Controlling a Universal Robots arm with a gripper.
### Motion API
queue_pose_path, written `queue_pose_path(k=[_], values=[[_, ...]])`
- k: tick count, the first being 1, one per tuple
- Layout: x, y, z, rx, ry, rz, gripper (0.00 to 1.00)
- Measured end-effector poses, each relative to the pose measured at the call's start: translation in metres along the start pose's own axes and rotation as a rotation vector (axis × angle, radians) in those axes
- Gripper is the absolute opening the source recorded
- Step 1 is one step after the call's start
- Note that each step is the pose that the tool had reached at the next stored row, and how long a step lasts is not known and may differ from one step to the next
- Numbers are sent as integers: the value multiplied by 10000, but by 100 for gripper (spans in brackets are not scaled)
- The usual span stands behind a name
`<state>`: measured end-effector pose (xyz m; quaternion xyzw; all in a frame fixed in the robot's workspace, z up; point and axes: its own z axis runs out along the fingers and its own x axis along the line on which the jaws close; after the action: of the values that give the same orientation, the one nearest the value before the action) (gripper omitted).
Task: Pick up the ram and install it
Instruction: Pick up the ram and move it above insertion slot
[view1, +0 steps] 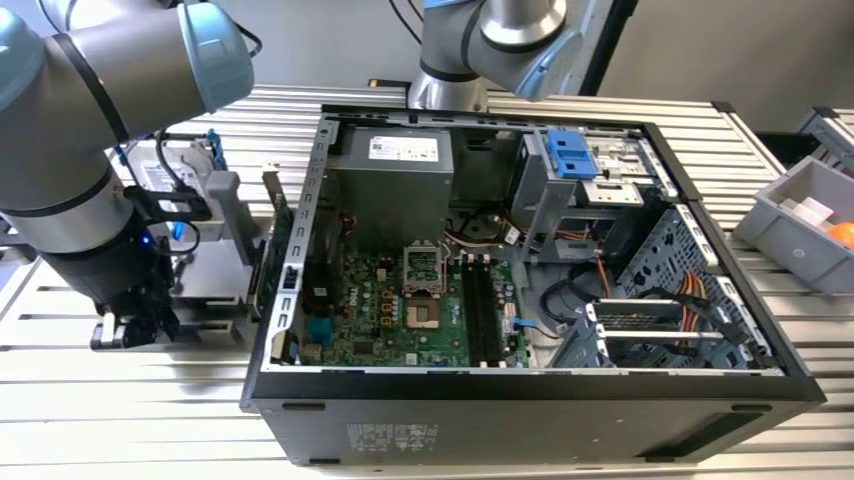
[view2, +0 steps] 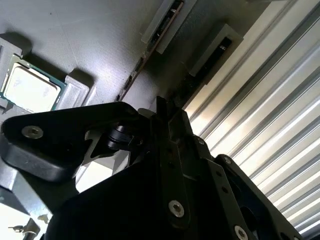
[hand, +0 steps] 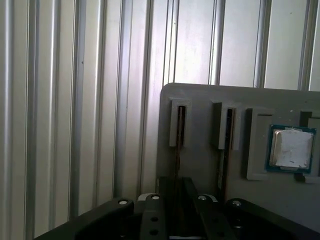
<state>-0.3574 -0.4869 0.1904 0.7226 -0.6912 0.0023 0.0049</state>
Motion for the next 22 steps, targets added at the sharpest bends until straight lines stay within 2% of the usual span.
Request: queue_pose_path(k=[3, 5, 7, 9, 10, 22], values=[[-2, 0, 1, 2, -17, 3, 100], [-1, 1, -1, 1, -56, 5, 100], [-1, 0, 0, 9, -174, 4, 100], [-1, 1, 1, 20, -350, 3, 100], [-1, 1, 0, 21, -395, 3, 100], [35, 5, 0, 21, -403, 3, 100]])
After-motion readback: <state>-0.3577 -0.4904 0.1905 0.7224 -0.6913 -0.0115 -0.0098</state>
